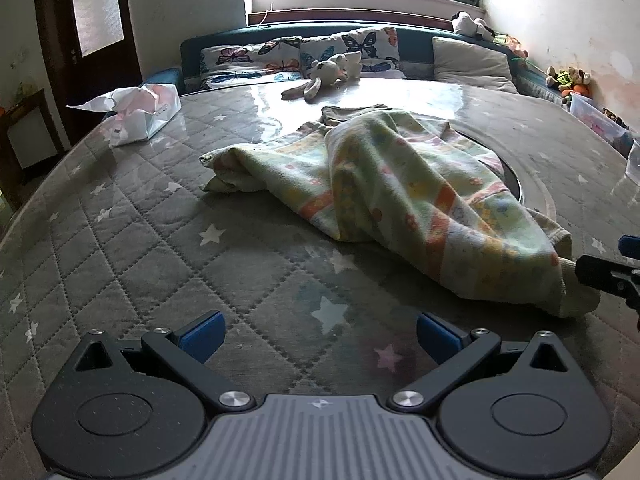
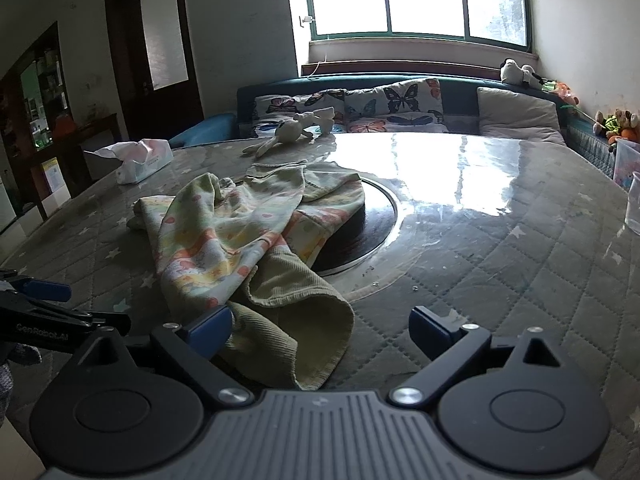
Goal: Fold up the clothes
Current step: 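Move both grippers toward the crumpled pastel shirt on the mattress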
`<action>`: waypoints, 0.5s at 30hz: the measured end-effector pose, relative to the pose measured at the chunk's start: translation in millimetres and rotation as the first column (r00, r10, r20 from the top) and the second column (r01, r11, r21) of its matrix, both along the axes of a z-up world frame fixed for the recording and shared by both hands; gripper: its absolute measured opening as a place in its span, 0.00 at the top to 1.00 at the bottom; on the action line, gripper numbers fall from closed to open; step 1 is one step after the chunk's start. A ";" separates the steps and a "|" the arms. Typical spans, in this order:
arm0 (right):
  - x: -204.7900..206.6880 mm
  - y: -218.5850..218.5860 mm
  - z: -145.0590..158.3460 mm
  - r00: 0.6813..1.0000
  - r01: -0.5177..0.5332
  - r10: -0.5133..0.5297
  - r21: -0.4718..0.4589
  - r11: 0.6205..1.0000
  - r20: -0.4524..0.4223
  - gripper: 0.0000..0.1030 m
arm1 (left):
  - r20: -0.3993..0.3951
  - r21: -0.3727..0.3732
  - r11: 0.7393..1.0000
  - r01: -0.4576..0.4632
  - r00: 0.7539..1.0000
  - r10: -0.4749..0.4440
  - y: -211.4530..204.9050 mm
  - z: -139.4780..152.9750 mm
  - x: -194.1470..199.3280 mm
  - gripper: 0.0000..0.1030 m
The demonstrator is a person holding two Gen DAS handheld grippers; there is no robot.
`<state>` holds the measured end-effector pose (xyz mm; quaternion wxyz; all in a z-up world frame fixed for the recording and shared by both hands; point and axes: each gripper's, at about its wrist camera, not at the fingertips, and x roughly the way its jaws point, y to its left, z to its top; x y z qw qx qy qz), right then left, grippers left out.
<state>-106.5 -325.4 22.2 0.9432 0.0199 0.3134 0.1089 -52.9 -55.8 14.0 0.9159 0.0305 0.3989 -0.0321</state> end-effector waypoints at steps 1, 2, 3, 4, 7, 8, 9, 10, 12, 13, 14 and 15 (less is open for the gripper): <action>0.1 0.2 -0.1 1.000 0.000 0.000 0.000 1.000 -0.001 0.06 | -0.001 0.001 1.000 0.002 1.000 -0.002 -0.8 -0.1 0.1 0.00; 0.1 0.3 -0.2 1.000 -0.001 0.001 0.000 1.000 -0.001 0.06 | -0.003 0.002 1.000 0.004 1.000 -0.004 -1.4 -0.5 0.1 0.00; 0.1 0.4 -0.3 1.000 -0.001 0.001 0.000 1.000 -0.002 0.06 | -0.006 0.003 1.000 0.004 1.000 -0.004 -2.0 -0.9 0.2 0.00; 0.1 0.5 -0.5 1.000 -0.001 0.001 0.002 1.000 -0.003 0.06 | -0.009 0.004 1.000 0.004 1.000 -0.004 -2.4 -1.4 0.4 0.00; 1.3 1.2 -1.5 1.000 0.000 0.000 0.003 1.000 -0.010 0.06 | -0.022 0.004 1.000 0.004 1.000 -0.004 -3.4 -2.3 2.4 0.00; 1.6 1.7 -1.9 1.000 -0.002 0.002 0.003 1.000 -0.011 0.06 | -0.024 0.004 1.000 0.004 1.000 -0.004 -3.6 -2.2 3.0 0.00; 2.0 2.3 -2.2 1.000 -0.004 0.004 0.003 1.000 -0.013 0.06 | -0.025 0.004 1.000 0.004 1.000 -0.004 -3.8 -2.0 3.4 0.00; 2.4 3.0 -2.4 1.000 -0.006 0.006 0.004 1.000 -0.014 0.06 | -0.024 0.005 1.000 0.005 1.000 -0.005 -3.9 -1.7 3.9 0.00; 3.5 4.6 -2.8 1.000 -0.011 0.012 0.004 1.000 -0.017 0.06 | -0.024 0.006 1.000 0.007 1.000 -0.007 -4.3 -1.4 5.2 0.00; 4.0 5.5 -2.9 1.000 -0.015 0.015 0.003 1.000 -0.018 0.06 | -0.025 0.006 1.000 0.008 1.000 -0.008 -4.7 -1.2 5.9 0.00; 4.5 6.6 -3.0 1.000 -0.018 0.018 0.000 1.000 -0.019 0.06 | -0.025 0.007 1.000 0.008 1.000 -0.008 -5.1 -0.9 6.5 0.00; 5.0 7.5 -2.9 1.000 -0.021 0.021 -0.002 1.000 -0.020 0.06 | -0.025 0.007 1.000 0.009 1.000 -0.009 -5.5 -0.6 7.2 0.00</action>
